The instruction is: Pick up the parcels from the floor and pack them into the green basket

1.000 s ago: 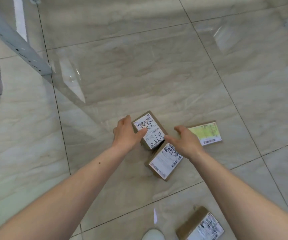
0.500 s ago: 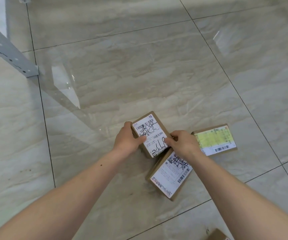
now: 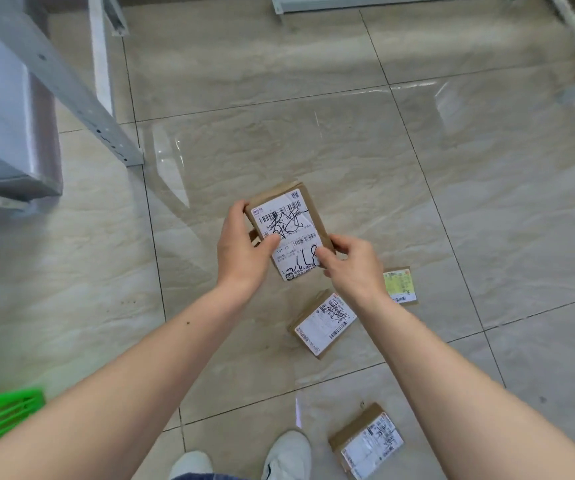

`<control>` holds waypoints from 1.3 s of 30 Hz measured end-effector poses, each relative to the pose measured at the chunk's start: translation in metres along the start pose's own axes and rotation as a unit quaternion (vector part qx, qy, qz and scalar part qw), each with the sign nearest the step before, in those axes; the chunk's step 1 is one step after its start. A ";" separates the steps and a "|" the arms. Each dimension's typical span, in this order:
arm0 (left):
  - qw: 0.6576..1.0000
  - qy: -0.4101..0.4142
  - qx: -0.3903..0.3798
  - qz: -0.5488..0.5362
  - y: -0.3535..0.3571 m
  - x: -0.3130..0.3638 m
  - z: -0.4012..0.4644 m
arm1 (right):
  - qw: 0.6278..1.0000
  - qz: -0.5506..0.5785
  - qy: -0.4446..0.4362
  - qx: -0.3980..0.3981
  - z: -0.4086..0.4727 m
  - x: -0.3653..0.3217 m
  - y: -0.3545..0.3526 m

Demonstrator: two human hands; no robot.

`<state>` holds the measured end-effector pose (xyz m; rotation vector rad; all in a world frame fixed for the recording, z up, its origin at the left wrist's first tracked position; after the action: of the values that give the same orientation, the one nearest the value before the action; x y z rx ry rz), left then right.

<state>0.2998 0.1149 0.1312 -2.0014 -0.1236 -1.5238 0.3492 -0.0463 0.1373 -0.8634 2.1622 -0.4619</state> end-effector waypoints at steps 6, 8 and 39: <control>1.000 -0.007 0.013 0.010 -0.084 0.096 -0.026 | 1.000 0.004 -0.003 -0.014 -0.095 -0.078 -0.040; 1.000 -0.013 0.019 0.015 -0.114 0.125 -0.036 | 1.000 -0.011 -0.005 -0.020 -0.128 -0.102 -0.050; 0.993 -0.051 0.108 0.019 -0.412 0.112 -0.309 | 0.984 -0.032 -0.061 -0.162 -0.481 -0.126 0.100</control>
<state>-0.0982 0.2557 0.4473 -1.8965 -0.2785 -1.3233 0.0051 0.1377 0.4604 -1.1100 2.1324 -0.0834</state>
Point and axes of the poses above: each hand's wrist, its own z-axis towards the middle knuckle, its own y-axis out of the palm, x = y × z, the point moved 2 cm from there along z, towards the middle knuckle, and after that the axes turned 14 degrees about y, right-handed, at the moved point
